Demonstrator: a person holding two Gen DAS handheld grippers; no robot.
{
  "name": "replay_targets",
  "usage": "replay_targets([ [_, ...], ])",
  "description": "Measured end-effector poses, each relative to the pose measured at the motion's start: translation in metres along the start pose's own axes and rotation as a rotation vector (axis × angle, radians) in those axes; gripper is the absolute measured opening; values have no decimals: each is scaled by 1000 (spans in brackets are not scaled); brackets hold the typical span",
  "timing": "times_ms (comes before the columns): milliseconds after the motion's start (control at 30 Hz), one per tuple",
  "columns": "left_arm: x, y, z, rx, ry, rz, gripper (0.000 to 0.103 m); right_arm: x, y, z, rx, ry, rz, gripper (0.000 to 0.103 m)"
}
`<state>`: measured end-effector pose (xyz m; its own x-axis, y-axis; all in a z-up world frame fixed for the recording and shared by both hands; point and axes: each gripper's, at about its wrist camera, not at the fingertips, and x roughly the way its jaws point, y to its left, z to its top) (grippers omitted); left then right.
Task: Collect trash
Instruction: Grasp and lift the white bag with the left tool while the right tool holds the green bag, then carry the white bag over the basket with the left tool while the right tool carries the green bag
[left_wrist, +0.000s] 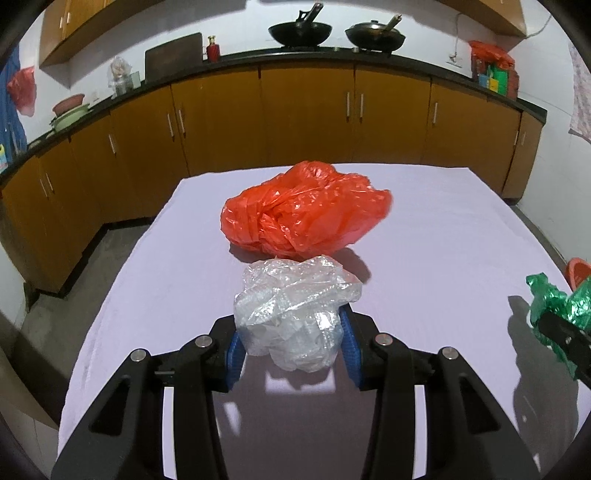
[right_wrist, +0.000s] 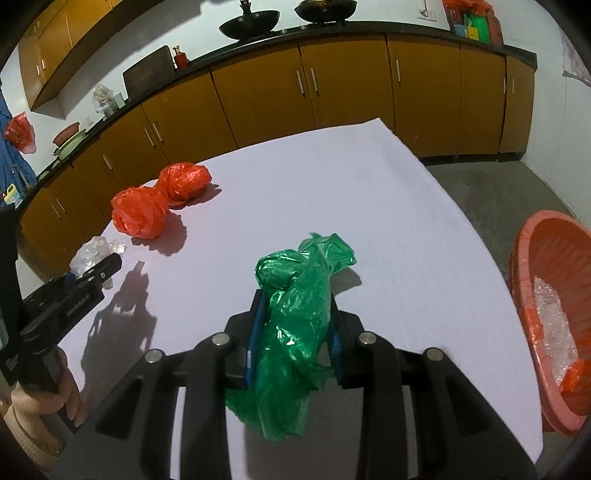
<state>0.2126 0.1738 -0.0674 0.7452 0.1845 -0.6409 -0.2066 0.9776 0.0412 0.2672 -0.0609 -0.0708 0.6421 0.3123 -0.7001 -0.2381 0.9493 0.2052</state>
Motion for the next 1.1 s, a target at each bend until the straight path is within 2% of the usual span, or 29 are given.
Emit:
replay_targets([
  [433, -33, -31, 3, 56, -71, -36, 44, -36, -14, -2, 9, -55, -23, 31],
  [1100, -65, -98, 5, 148, -125, -101, 44, -87, -76, -9, 61, -129, -106, 31],
])
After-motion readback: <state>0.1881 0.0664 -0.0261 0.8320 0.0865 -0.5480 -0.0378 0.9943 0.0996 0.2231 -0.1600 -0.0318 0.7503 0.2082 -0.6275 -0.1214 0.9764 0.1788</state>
